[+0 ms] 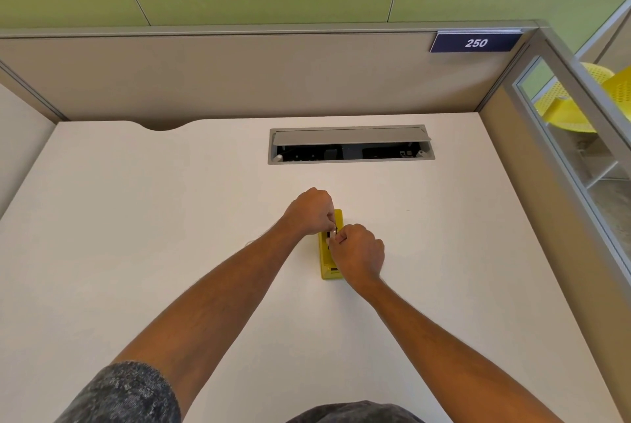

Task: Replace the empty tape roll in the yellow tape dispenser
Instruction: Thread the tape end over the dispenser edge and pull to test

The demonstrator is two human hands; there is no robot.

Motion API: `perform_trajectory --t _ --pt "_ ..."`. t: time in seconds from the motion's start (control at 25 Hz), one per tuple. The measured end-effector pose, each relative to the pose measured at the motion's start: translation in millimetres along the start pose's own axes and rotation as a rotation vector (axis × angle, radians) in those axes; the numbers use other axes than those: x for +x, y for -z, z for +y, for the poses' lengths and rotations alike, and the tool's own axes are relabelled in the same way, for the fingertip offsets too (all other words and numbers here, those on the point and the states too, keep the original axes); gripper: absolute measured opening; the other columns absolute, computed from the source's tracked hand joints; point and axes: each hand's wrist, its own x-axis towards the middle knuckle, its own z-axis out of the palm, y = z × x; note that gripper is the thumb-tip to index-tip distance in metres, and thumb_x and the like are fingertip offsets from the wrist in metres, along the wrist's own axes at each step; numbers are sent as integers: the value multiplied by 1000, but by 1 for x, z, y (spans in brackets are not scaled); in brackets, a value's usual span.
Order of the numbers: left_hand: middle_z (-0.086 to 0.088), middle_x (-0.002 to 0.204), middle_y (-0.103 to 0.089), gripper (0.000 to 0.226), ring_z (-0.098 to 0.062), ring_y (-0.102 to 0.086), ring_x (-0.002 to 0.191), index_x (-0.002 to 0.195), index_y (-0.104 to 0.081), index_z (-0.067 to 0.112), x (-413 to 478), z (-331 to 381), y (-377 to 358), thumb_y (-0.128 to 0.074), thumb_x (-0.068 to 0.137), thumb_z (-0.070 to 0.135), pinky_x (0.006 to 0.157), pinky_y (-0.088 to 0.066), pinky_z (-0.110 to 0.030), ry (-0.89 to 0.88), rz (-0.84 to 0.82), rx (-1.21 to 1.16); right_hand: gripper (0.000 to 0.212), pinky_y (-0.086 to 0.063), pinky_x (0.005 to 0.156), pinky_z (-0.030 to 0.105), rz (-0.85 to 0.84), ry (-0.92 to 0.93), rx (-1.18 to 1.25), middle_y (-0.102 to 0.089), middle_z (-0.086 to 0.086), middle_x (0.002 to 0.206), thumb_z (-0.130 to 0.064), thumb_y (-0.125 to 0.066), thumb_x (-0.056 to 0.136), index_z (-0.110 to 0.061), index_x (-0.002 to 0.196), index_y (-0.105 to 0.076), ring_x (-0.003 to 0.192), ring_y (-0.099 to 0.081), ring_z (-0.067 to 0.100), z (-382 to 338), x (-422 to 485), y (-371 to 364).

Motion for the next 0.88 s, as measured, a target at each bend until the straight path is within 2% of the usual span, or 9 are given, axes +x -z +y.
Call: perform_trajectory --t 0.24,0.36,0.48,0.68,0.8,0.88 --pt "16 64 -63 6 -4 -55 63 87 -88 19 0 1 0 -85 84 24 63 -47 -24 8 -3 0 34 -47 80 33 -19 -7 -21 -75 -9 92 -59 -65 97 -27 94 -77 84 -70 16 -4 7 8" --pt "12 73 -72 7 -8 -60 70 89 -88 19 -1 3 2 -85 85 24 68 -54 -28 7 -13 -9 33 -45 78 34 -4 -5 -17 -73 -7 90 -54 -64 99 -25 90 -76 83 -70 19 -4 2 6" --pt "6 84 -80 9 -10 -62 76 91 -88 18 -1 3 3 -84 87 25 69 -53 -28 10 -7 -20 33 -47 78 35 2 -2 -22 -72 -7 87 -53 -63 100 -25 88 -76 83 -70 19 -3 -1 4" --pt "15 63 -63 5 -7 -58 66 87 -88 19 0 3 2 -85 84 22 64 -49 -26 15 -8 -7 36 -48 80 34 -5 -17 -13 -74 -7 91 -59 -65 97 -25 93 -77 84 -69 18 -8 6 10" --pt "10 75 -74 7 -4 -54 65 89 -88 19 0 2 2 -87 84 24 66 -51 -27 19 -12 -15 34 -41 79 33 4 -18 -10 -76 -6 93 -55 -64 99 -24 94 -77 85 -70 19 -8 4 10" --pt "6 84 -79 9 -6 -57 68 90 -88 19 0 2 2 -87 84 25 70 -55 -29 24 -18 -22 33 -42 80 33 8 -18 -9 -76 -6 94 -53 -64 100 -24 94 -77 85 -69 19 -8 2 10"
